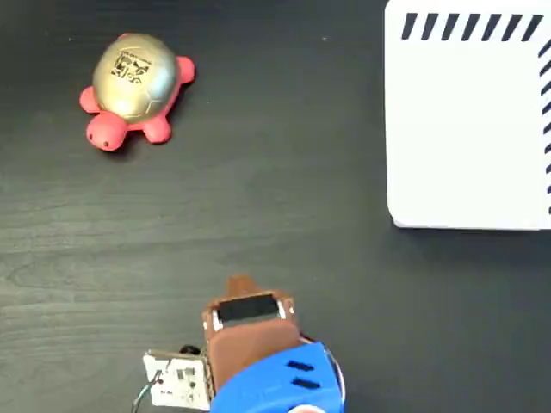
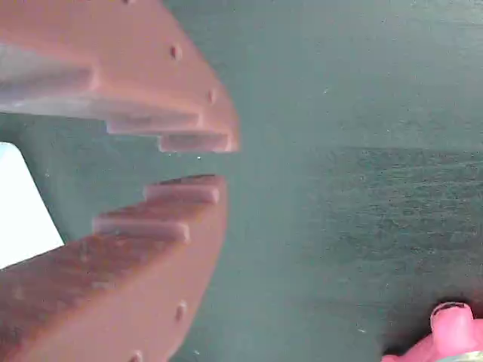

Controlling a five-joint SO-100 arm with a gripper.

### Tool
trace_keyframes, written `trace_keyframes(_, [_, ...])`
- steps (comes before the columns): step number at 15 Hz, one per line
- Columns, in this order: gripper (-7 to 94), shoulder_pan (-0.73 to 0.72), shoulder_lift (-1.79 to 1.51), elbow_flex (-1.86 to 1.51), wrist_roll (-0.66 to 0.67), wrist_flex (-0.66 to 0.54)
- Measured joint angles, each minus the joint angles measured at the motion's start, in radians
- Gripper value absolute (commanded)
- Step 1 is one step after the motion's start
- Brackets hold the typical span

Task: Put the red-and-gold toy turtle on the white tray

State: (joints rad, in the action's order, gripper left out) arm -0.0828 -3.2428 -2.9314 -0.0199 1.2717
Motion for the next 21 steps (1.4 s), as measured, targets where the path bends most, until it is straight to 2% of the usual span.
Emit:
trace_keyframes(18, [0,-0.02,0.003,0.0,0.015,0.0])
trace_keyframes(20, [0,-0.054,0.06,0.0,0.037,-0.026])
trace_keyframes(21, [0,-0.064,0.13,0.003,0.057,-0.08])
